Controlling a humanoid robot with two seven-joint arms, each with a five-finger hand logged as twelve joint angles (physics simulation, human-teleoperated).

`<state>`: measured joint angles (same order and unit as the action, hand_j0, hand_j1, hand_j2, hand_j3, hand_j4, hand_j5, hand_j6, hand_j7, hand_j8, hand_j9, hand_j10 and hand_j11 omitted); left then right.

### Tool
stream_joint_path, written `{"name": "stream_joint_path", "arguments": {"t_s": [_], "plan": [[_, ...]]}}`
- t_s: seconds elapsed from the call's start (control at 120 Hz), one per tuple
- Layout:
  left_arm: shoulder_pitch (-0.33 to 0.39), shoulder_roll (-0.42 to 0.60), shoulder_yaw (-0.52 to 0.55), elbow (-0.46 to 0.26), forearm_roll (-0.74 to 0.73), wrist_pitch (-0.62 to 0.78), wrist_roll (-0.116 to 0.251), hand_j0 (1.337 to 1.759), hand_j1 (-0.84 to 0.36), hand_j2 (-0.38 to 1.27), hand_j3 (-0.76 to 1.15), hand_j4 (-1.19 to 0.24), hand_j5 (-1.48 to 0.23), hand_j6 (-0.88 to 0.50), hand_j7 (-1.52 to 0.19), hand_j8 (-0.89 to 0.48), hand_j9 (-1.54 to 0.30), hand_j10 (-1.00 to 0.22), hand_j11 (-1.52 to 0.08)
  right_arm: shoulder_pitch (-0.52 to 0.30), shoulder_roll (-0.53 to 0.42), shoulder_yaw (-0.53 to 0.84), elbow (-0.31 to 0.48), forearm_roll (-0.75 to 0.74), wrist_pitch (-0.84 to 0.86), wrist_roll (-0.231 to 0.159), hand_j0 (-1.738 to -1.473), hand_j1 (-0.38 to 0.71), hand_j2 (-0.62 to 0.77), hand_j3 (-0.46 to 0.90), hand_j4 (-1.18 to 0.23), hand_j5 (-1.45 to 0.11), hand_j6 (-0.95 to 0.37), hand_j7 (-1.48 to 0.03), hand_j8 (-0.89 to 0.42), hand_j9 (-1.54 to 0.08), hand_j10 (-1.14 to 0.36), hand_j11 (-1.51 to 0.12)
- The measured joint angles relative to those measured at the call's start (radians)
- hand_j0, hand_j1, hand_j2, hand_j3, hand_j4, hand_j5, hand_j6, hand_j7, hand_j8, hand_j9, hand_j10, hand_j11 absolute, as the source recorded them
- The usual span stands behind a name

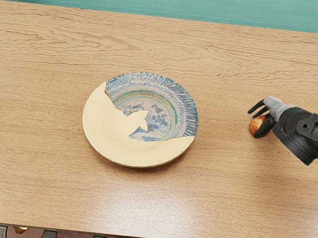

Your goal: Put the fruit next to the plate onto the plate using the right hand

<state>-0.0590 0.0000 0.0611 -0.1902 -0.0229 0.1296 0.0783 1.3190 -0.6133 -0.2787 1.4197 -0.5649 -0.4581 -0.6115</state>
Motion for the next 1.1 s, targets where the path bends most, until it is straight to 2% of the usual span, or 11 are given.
{"name": "stream_joint_path", "arguments": {"t_s": [0.167, 0.583, 0.783, 1.1], "plan": [[-0.001, 0.0, 0.0, 0.0, 0.0, 0.0, 0.0, 1.658, 0.34, 0.0, 0.0, -0.01, -0.01, -0.01, -0.01, -0.01, -0.01, -0.01, -0.01, 0.0, 0.003, -0.014, 0.0, -0.003, 0.007, 0.001, -1.654, 0.22, -0.03, 0.0, -0.57, -0.62, -0.51, -0.67, -0.41, -0.66, -0.49, -0.67], [0.0, 0.0, 0.0, 0.0, 0.0, 0.0, 0.0, 1.658, 0.34, 0.0, 0.0, -0.01, -0.01, -0.01, -0.01, -0.01, -0.01, -0.01, -0.01, 0.015, 0.01, -0.035, 0.001, 0.002, 0.015, -0.002, -1.64, 0.28, 0.01, 0.0, -0.6, -0.78, -0.43, -0.77, -0.32, -0.8, -0.41, -0.8], [-0.001, 0.0, 0.0, 0.0, 0.0, 0.0, 0.0, 1.658, 0.34, 0.0, 0.0, -0.01, -0.01, -0.01, -0.01, -0.01, -0.01, -0.01, -0.01, 0.047, 0.003, -0.038, 0.006, 0.014, 0.048, -0.001, -1.649, 0.24, 0.16, 0.0, -0.6, -0.8, -0.52, -0.79, -0.4, -0.81, -0.49, -0.81], [-0.001, 0.0, 0.0, 0.0, 0.0, 0.0, 0.0, 1.658, 0.34, 0.0, 0.0, -0.01, -0.01, -0.01, -0.01, -0.01, -0.01, -0.01, -0.01, 0.136, 0.003, -0.033, 0.028, 0.024, 0.092, 0.0, -1.655, 0.21, 0.19, 0.0, -0.6, -0.82, -0.56, -0.8, -0.44, -0.82, -0.52, -0.82]]}}
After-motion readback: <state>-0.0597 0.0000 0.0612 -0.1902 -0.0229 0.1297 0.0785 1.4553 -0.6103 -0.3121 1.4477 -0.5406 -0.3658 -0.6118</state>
